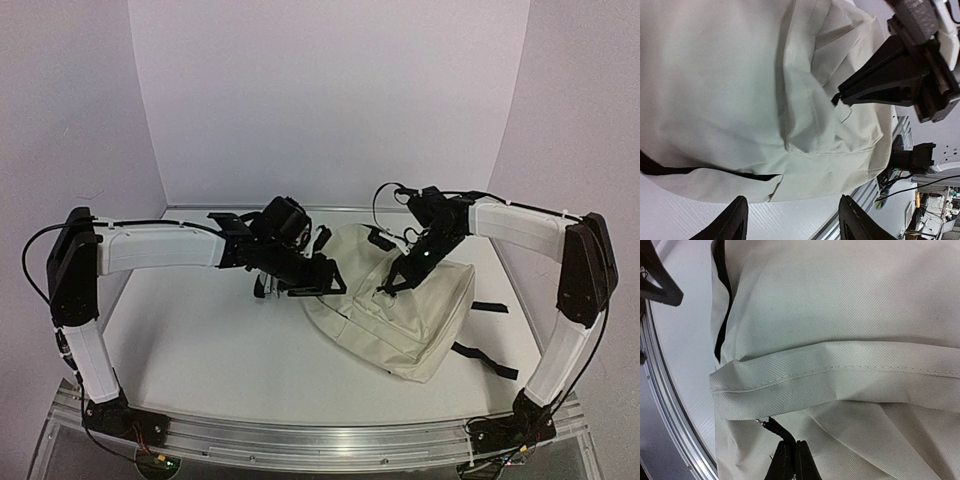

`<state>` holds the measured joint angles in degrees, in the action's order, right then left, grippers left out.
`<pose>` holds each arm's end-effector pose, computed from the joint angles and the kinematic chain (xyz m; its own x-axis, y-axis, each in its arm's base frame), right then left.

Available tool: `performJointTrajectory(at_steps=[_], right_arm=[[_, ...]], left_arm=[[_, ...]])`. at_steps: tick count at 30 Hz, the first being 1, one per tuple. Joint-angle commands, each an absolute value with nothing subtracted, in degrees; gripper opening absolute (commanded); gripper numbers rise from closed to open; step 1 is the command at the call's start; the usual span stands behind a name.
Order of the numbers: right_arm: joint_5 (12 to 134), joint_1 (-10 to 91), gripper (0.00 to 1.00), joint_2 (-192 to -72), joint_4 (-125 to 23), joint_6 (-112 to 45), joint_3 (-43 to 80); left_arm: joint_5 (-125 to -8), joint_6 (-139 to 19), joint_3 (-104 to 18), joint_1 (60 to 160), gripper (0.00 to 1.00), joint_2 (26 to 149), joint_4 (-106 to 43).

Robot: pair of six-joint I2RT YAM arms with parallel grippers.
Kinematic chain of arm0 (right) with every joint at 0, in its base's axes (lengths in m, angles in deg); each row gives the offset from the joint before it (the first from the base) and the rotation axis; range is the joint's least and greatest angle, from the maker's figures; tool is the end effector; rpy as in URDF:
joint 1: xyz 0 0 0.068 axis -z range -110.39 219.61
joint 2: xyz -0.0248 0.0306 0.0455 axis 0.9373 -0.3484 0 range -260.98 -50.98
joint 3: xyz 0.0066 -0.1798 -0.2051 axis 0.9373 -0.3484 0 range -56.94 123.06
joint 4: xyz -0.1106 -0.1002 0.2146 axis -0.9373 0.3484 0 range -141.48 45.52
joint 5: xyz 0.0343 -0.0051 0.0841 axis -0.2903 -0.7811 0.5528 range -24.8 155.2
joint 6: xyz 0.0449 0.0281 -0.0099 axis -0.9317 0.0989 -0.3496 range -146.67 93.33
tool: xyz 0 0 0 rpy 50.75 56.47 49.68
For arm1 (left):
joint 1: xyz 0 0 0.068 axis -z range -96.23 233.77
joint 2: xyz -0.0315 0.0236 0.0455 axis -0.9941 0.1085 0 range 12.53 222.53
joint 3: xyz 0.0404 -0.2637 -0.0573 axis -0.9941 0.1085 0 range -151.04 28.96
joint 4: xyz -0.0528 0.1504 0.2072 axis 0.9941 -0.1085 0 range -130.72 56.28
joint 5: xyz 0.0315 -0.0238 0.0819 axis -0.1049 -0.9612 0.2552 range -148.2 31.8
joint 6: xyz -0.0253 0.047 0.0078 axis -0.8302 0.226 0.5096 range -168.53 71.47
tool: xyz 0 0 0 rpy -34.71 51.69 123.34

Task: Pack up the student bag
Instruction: Unzip the student bag at the center of the board.

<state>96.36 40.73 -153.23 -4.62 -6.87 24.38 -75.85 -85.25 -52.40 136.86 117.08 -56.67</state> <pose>0.3115 0.1928 0.2433 -0.5646 -0.6426 -0.5180 -0.8247 0.4646 0.3226 0.2376 -0.3342 0.2499 -0.8781 0.2204 -0.4246 0.4529 0.6688 -0.5896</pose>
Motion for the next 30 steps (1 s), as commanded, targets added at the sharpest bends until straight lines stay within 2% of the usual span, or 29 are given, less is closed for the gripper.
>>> performJointTrajectory(at_steps=[1,9,12,14,16,18,19,30], right_arm=[[98.3,40.5,0.00,-153.9,-3.9,-9.0,25.7],[97.0,40.6,0.00,-154.7,-4.5,-10.0,26.8],[96.7,40.6,0.00,-155.2,-4.5,-10.1,27.1],[95.9,40.5,0.00,-155.4,-4.5,-9.9,27.3],[94.6,40.7,0.00,-155.6,-4.5,-9.4,27.6],[94.0,41.6,0.00,-155.5,-4.4,-8.9,27.9],[93.6,42.0,0.00,-155.7,-4.4,-8.6,28.1],[87.4,52.1,0.00,-162.0,-2.3,-1.3,38.0]], left_arm=[[-78.0,-82.8,-57.3,136.9,0.63,119.4,-52.5],[-82.4,-82.6,-62.8,137.2,0.61,128.2,-52.5],[-84.1,-82.5,-62.4,137.4,0.55,128.9,-51.8],[-84.6,-82.5,-61.5,137.4,0.46,128.7,-51.4],[-84.7,-82.7,-60.1,137.4,0.32,128.1,-51.0],[-85.1,-82.9,-59.0,137.4,0.07,127.7,-50.7],[-85.3,-83.1,-58.5,137.4,0.02,127.4,-50.8],[-83.8,-83.8,-53.1,137.4,0.00,123.5,-52.4]])
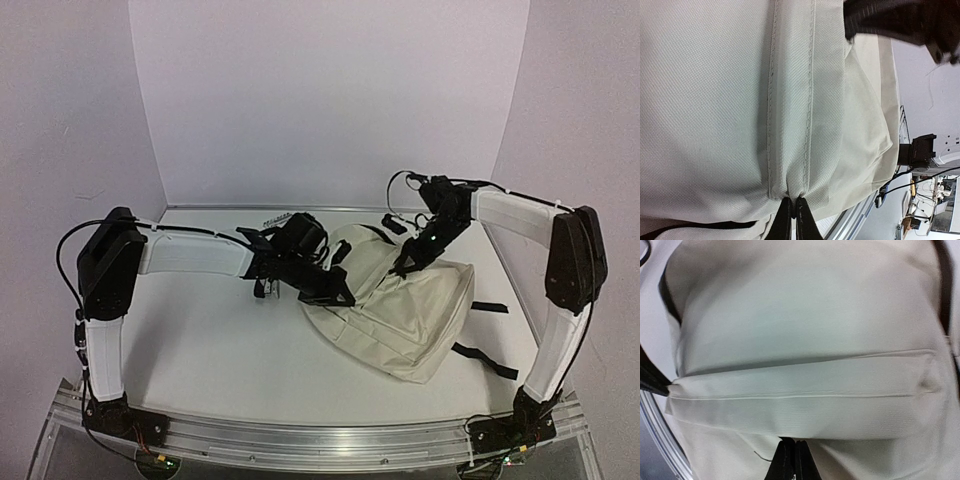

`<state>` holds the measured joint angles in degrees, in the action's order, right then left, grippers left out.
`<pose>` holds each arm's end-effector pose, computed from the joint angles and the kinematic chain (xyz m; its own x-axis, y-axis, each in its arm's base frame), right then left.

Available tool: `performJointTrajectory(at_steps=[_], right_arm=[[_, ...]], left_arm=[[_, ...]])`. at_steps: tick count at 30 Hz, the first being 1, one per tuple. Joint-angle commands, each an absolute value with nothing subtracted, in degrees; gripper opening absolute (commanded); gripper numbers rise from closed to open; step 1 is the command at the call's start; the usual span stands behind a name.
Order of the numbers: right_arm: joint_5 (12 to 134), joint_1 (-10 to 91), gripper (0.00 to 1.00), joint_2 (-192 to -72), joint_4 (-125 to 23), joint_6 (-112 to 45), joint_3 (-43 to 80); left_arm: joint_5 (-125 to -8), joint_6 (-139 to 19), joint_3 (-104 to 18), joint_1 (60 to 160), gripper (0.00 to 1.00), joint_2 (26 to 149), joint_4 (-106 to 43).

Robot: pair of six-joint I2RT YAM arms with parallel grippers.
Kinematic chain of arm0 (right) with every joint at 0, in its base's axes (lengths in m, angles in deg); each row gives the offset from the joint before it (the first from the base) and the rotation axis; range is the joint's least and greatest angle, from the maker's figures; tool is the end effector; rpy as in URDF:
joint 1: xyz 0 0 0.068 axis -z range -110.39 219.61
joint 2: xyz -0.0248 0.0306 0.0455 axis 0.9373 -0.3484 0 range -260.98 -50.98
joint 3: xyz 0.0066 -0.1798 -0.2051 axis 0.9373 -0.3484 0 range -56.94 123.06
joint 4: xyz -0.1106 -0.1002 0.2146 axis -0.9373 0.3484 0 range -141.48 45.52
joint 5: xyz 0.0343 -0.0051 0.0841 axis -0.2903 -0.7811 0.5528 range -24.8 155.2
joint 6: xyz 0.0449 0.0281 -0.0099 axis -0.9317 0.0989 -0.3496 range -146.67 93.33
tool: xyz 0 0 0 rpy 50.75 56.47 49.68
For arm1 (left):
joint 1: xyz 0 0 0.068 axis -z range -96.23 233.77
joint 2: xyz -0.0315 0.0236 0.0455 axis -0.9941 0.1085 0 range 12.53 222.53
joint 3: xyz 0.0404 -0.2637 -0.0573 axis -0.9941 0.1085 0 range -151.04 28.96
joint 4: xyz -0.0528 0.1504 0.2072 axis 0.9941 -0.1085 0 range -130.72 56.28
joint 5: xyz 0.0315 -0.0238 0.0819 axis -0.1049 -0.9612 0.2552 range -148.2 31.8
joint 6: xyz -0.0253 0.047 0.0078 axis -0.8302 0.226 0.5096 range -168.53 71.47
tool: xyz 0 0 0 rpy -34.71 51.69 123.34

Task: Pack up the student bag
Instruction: Unzip the student bag at the center of the board.

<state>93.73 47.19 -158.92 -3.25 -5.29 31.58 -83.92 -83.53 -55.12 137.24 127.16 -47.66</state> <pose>0.3563 0.1653 0.2424 -0.6127 -0.5993 -0.5152 -0.7801 0.5631 0.2726 0.2538 -0.3685 0.2063 -0.8627 0.2964 -0.4099 0.5047 0.5585 -0.6583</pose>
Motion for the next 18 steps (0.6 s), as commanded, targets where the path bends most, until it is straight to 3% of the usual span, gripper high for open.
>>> performJointTrajectory(at_steps=[1,9,14,18], right_arm=[[86.6,53.0,0.00,-163.1,-2.2,-0.7,39.8],[84.9,59.7,0.00,-175.6,-0.6,-1.8,58.3],[90.0,59.6,0.00,-176.6,0.5,-3.7,60.4],[92.7,59.5,0.07,-174.3,1.0,-4.3,59.4]], left_arm=[[-84.0,-83.7,-53.2,137.4,0.00,123.5,-52.6],[-85.7,-80.6,-58.0,138.1,0.00,125.7,-56.3],[-85.4,-76.3,-67.0,139.8,0.01,129.5,-62.8],[-81.9,-77.2,-68.8,139.2,0.18,128.0,-61.9]])
